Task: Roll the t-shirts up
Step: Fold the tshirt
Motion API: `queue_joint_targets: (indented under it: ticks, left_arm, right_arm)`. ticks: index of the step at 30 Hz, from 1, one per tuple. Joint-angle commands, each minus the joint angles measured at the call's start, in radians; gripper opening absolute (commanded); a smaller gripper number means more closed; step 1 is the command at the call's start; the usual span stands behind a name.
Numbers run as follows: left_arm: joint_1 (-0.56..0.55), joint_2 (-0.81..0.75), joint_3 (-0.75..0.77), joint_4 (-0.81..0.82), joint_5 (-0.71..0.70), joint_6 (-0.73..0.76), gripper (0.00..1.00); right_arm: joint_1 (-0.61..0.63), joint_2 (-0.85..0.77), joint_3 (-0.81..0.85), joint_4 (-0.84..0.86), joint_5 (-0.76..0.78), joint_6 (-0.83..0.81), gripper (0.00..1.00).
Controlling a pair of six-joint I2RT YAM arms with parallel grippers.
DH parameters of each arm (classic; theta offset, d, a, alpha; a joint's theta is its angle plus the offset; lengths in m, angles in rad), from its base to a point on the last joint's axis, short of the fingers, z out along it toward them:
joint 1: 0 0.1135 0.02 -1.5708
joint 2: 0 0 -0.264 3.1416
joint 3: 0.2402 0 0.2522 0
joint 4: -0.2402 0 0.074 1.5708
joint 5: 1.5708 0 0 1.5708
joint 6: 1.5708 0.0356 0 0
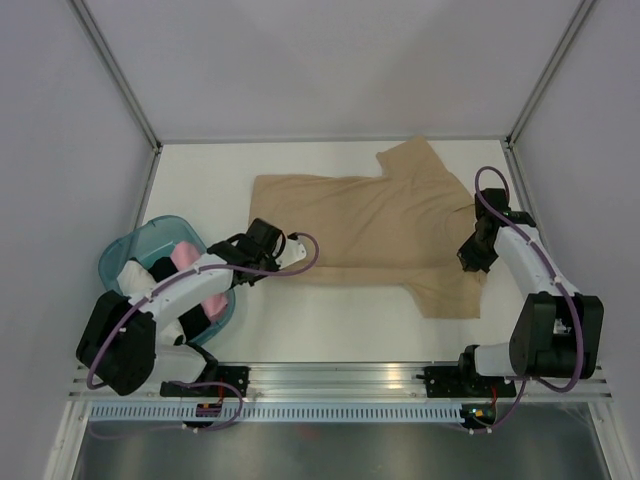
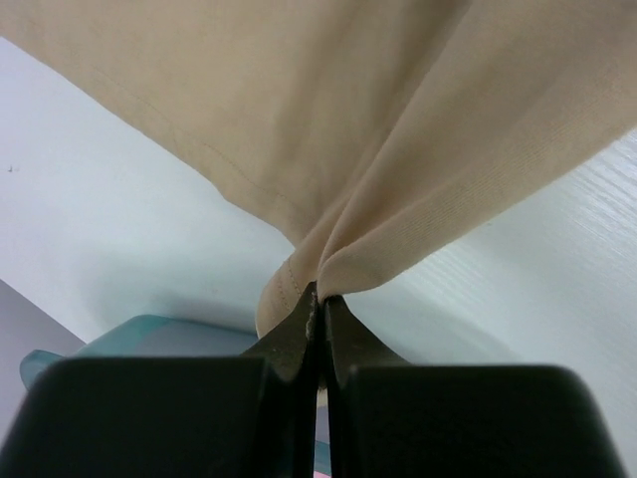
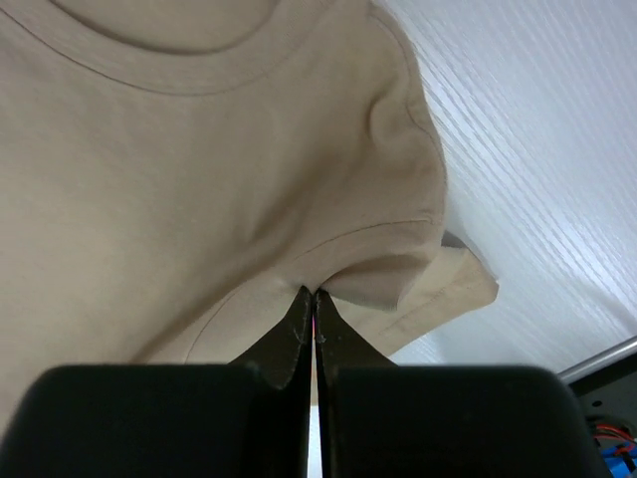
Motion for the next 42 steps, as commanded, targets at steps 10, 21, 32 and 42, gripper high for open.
queue_joint_targets:
  ticks: [10,21,32,42]
  left_arm:
    - [0.116,0.179,0.166,0.034,0.076,-0.003,0.02]
    - [0.154,0.372,0.275,0.079,0.071,-0.034,0.03]
    - [0.211,0.454,0.266,0.254,0.070,-0.087,0.28]
    - [0.225,0.422,0.266,0.277,0.052,-0.112,0.53]
  right_arm:
    - [0.003,0.278,0.269,0.079,0.006,-0.044,0.01]
    - [0.003,0.465,0.415,0.108,0.012,-0.075,0.00]
    - [0.003,0.555,0.487,0.134,0.018,-0.107,0.15]
    - [-0.002,0.441,0.501,0.005,0.162,-0.205,0.60]
